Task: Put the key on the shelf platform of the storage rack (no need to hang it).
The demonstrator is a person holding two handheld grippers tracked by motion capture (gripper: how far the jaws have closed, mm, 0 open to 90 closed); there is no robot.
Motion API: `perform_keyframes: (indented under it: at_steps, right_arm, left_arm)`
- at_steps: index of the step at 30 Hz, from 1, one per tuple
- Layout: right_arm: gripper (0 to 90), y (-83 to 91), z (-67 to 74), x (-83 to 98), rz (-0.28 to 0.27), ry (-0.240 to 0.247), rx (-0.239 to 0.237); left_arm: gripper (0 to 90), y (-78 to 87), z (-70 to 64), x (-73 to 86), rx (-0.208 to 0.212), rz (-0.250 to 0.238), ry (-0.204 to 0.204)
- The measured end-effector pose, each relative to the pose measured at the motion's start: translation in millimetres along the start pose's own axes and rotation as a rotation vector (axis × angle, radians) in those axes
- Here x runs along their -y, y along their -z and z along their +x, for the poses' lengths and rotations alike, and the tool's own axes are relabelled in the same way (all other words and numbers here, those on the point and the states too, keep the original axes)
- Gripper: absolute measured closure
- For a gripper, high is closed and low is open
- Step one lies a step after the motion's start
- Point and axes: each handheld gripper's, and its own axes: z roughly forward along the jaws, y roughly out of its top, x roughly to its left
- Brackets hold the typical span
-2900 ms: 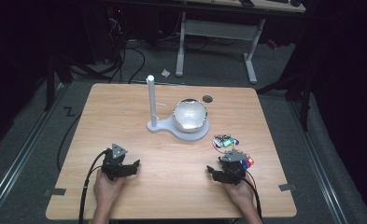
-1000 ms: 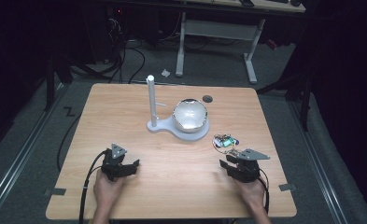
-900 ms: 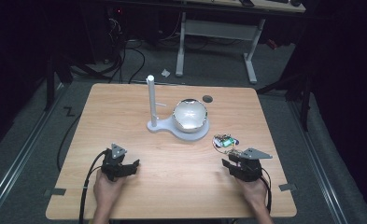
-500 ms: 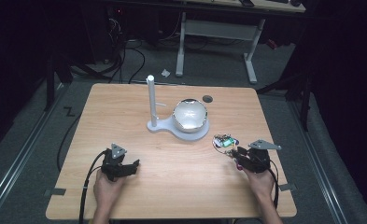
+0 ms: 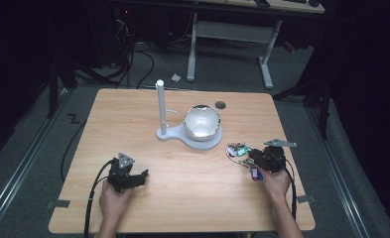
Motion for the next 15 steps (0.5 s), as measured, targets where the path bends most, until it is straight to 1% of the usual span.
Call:
perform_keyframes:
  at_steps: [4, 5, 6, 8, 10, 11, 14, 15]
  right_arm:
    - [73.0, -5.0, -0.8, -2.6, 0.009, 0.017, 0.012]
    - [73.4, -6.2, -0.3, -4.1, 0.014, 0.015, 0.015]
    - [74.0, -8.6, 0.7, -7.8, 0.021, 0.023, 0.024]
    - [74.1, -9.8, 0.7, -9.1, 0.018, 0.025, 0.026]
    - [74.8, -14.2, 0.4, -11.6, 0.036, 0.017, 0.031]
    - [74.8, -14.2, 0.4, -11.6, 0.036, 0.017, 0.031]
    - [75.7, -20.6, -1.2, -13.1, 0.059, 0.025, 0.05]
    - [75.7, -20.6, -1.2, -13.1, 0.059, 0.025, 0.05]
  left_arm:
    - [23.1, 0.1, -0.1, 0.1, -0.001, 0.0, 0.0]
    - [23.1, 0.1, -0.1, 0.1, -0.001, 0.0, 0.0]
    - [23.1, 0.1, -0.1, 0.1, -0.001, 0.001, 0.0]
    - [23.0, 0.1, -0.1, 0.1, -0.001, 0.0, 0.0]
    - [23.1, 0.1, -0.1, 0.1, -0.001, 0.0, 0.0]
    - [23.1, 0.1, -0.1, 0.1, -0.001, 0.0, 0.0]
    - [23.0, 0.1, -0.1, 0.1, -0.001, 0.0, 0.0]
    - [23.0, 0.1, -0.1, 0.1, -0.001, 0.0, 0.0]
